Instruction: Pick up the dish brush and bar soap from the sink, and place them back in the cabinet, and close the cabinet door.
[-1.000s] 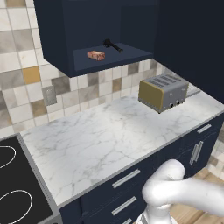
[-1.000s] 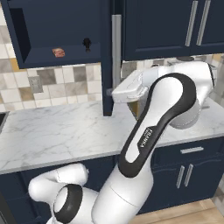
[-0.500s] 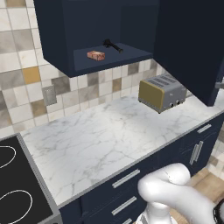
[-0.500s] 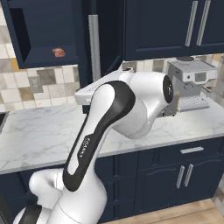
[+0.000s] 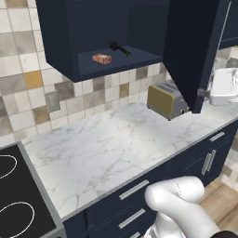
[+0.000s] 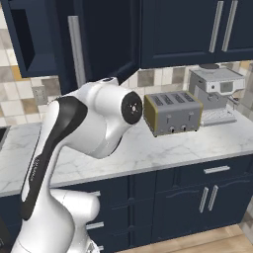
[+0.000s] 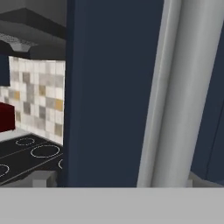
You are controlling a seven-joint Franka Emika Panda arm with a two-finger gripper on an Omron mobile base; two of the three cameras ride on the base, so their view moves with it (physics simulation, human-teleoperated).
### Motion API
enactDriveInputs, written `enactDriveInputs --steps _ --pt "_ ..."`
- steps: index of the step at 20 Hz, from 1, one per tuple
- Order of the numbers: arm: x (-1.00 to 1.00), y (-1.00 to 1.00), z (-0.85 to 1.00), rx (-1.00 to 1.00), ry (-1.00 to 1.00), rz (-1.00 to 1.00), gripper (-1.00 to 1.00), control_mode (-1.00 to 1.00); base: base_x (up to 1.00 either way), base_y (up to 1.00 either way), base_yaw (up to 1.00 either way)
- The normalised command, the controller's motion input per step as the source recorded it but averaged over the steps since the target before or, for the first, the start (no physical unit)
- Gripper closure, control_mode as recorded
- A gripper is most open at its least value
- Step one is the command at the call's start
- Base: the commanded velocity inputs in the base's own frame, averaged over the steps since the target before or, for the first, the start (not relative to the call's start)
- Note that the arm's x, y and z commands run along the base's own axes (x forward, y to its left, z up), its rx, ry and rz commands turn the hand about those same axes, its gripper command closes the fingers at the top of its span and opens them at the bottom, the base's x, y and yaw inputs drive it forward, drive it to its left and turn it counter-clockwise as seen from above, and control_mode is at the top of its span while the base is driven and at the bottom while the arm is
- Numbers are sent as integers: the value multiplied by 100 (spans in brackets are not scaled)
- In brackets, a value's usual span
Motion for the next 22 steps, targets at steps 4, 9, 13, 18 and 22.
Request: enactDriveInputs --steps 4,9,13,18,22 --pt "0 75 -14 0 0 -1 -100 -100 0 0 0" --pt "0 68 -9 1 0 0 -100 -100 0 0 0" --pt "6 61 -4 3 0 0 -100 -100 0 0 0" --pt "27 48 -6 5 0 7 -100 -100 0 0 0" --pt "35 39 -5 7 0 10 -100 -100 0 0 0"
